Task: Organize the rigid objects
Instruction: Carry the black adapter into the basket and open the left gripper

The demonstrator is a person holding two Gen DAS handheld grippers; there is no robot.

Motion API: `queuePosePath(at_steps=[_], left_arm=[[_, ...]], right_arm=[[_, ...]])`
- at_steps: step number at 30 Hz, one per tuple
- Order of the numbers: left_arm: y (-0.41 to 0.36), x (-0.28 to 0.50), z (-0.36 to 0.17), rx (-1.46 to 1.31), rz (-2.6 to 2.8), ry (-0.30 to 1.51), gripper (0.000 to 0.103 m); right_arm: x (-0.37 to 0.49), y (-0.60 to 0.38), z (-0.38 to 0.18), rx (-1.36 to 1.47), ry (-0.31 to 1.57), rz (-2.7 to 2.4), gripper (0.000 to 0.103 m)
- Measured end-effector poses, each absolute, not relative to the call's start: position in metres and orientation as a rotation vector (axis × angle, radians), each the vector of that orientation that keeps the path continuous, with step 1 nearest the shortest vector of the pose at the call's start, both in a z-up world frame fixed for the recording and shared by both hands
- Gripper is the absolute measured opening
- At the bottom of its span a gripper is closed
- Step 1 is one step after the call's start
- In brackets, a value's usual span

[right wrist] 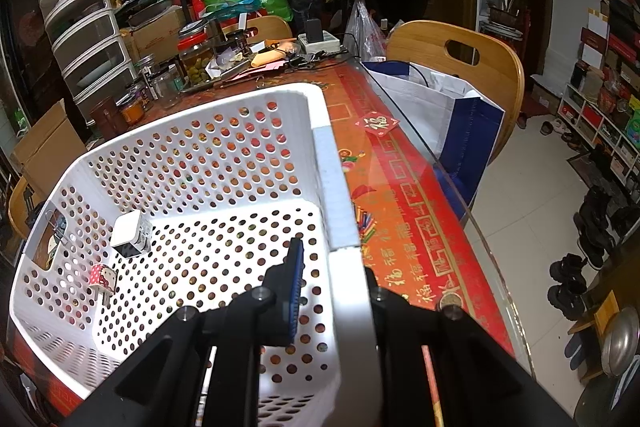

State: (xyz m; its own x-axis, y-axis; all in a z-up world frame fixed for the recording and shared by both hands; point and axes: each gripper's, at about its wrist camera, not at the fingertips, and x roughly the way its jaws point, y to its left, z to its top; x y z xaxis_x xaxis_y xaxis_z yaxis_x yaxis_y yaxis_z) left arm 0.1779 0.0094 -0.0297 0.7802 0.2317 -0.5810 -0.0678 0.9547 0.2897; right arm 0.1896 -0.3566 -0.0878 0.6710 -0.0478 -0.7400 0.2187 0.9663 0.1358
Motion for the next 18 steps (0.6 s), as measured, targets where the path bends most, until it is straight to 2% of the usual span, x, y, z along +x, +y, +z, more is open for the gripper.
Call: queuePosePath(at_steps=[7,14,18], left_arm=[[-0.059,0.175,0.005,0.357,0.044,0.61,0.056],[-0.136,0.183,-0.011,0.46,-0.118,0.661,0.056],[-0.172,0.202,-0.035,0.548,-0.178,0.772,0.056]], right_arm=[[0.19,-0.356,-0.088,0.221,0.825,-0.152,0.014],[0.19,-0.356,-0.088,0.224,0.826,-0.153,0.014],[0.19,-0.356,-0.088,0.222,0.827,-0.15,0.014]])
